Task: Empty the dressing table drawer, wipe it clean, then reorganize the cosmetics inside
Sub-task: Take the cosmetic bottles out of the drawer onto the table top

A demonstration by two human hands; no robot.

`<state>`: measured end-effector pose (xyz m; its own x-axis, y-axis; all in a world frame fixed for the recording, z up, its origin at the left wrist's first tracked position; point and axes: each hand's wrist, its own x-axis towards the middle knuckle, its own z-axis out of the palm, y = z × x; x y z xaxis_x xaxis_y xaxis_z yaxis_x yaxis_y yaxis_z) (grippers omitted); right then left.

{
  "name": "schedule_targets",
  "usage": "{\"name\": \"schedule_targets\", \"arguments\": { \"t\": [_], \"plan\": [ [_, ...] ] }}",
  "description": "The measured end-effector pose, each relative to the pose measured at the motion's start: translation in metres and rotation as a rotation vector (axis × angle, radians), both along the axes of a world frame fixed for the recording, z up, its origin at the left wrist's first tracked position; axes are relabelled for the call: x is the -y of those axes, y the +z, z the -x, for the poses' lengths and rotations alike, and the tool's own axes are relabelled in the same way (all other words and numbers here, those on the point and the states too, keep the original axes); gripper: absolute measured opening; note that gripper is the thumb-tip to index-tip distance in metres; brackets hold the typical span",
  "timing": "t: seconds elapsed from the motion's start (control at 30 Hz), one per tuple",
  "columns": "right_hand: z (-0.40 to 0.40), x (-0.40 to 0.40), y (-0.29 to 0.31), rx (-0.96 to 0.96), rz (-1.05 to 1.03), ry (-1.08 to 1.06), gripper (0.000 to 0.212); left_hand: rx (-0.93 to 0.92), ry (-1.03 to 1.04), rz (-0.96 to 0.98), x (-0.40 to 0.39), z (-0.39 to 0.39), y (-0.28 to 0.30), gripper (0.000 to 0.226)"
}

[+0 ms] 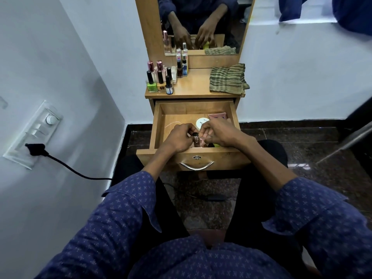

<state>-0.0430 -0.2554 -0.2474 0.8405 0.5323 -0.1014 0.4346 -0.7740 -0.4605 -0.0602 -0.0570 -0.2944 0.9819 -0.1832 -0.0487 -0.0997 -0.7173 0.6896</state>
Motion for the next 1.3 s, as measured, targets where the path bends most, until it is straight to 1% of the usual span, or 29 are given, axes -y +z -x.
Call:
{"name": "schedule_targets", "arguments": {
  "t": [0.1,0.2,0.27,0.4,0.6,0.7,0.8,0.97,1.0,1.13,1.3],
  "plan": [
    [-0.003,0.000,0.005,-0.002,-0.079,-0.030,0.011,0.004,0.011,0.036,-0.003,-0.001,-0.003,0.017],
    [-0.007,0.003,0.008,0.037,-0.112,-0.054,0.012,0.030,0.036,0.064,-0.004,0.000,-0.002,0.013],
    [-0.011,0.005,0.011,0.032,-0.153,-0.085,0.012,0.071,0.050,0.082,-0.003,0.002,-0.001,0.013],
    [-0.015,0.009,0.019,-0.002,-0.253,-0.115,0.010,0.215,0.060,0.078,-0.002,0.007,0.007,0.017],
    [-0.028,0.009,0.031,0.056,-0.312,-0.116,0.012,0.385,0.090,-0.046,-0.003,0.000,0.031,0.023],
    [-0.039,0.006,0.040,0.122,-0.341,-0.116,0.014,0.470,0.080,-0.126,-0.006,-0.011,0.053,0.029],
    [-0.051,0.000,0.053,0.199,-0.349,-0.130,0.014,0.546,0.077,-0.208,-0.010,-0.029,0.079,0.027],
    [-0.081,-0.014,0.078,0.278,-0.314,-0.128,0.014,0.590,0.061,-0.388,-0.013,-0.064,0.118,0.023],
    [-0.087,-0.017,0.083,0.293,-0.304,-0.131,0.015,0.595,0.059,-0.400,-0.015,-0.073,0.124,0.022],
    [-0.110,-0.030,0.094,0.338,-0.299,-0.166,0.013,0.505,0.072,-0.389,-0.023,-0.109,0.145,0.025],
    [-0.136,-0.048,0.095,0.384,-0.307,-0.235,0.016,0.434,0.056,-0.428,-0.034,-0.144,0.159,0.013]
  ]
}}
